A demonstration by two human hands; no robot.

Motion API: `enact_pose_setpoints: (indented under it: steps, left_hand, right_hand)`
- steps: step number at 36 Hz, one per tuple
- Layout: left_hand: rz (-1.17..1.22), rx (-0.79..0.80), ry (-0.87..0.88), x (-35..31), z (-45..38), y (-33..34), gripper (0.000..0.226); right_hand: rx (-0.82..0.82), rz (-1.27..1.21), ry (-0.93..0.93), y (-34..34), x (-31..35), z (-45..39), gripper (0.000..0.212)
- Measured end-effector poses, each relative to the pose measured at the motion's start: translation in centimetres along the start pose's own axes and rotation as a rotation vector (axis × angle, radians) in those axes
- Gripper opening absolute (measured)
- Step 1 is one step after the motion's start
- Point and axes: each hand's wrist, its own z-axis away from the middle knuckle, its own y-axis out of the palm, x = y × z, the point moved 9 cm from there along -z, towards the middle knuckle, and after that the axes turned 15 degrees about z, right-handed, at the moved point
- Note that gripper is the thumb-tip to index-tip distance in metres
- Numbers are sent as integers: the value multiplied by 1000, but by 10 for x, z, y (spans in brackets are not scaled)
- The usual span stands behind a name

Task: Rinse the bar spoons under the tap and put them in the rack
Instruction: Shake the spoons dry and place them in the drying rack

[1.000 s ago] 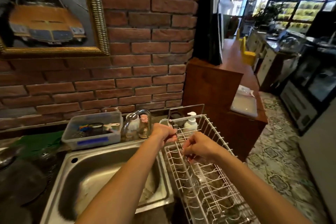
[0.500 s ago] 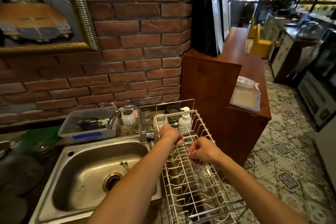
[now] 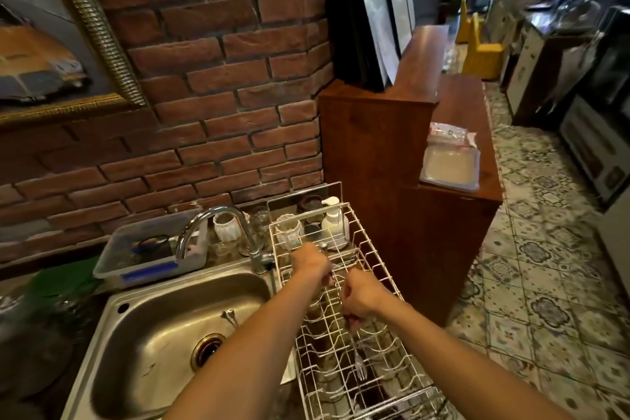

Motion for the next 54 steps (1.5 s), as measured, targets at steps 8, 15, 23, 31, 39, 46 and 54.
enact_pose_setpoints:
  steps: [8,15,23,31,39,46,54]
  left_hand:
    - [-123,-12,-15,7,-4,8,30]
    - [-147,-19,-19,12,-12,11,25]
    - [-164,-7,-41,15,-15,13,21]
    - [-156,5,-29,13,-11,12,25]
    - [-165,30,-37,8,1,7,39]
    - [-243,0,30,3,4,1,34]
    - [-231,33,74,-13,3,-7,28]
  right_hand:
    - [-40,180,-34,4,1,-3,27]
    - [-48,201,-51,11,0,-9,25]
    - [-76,218,-53,11,0,-9,26]
    - [-113,253,-96,10,4,-7,23]
    - [-112,292,-118,13,5,-11,17]
    - [-121,321,-120,15,4,-12,22]
    - [-121,308,-91,8,3,-7,9]
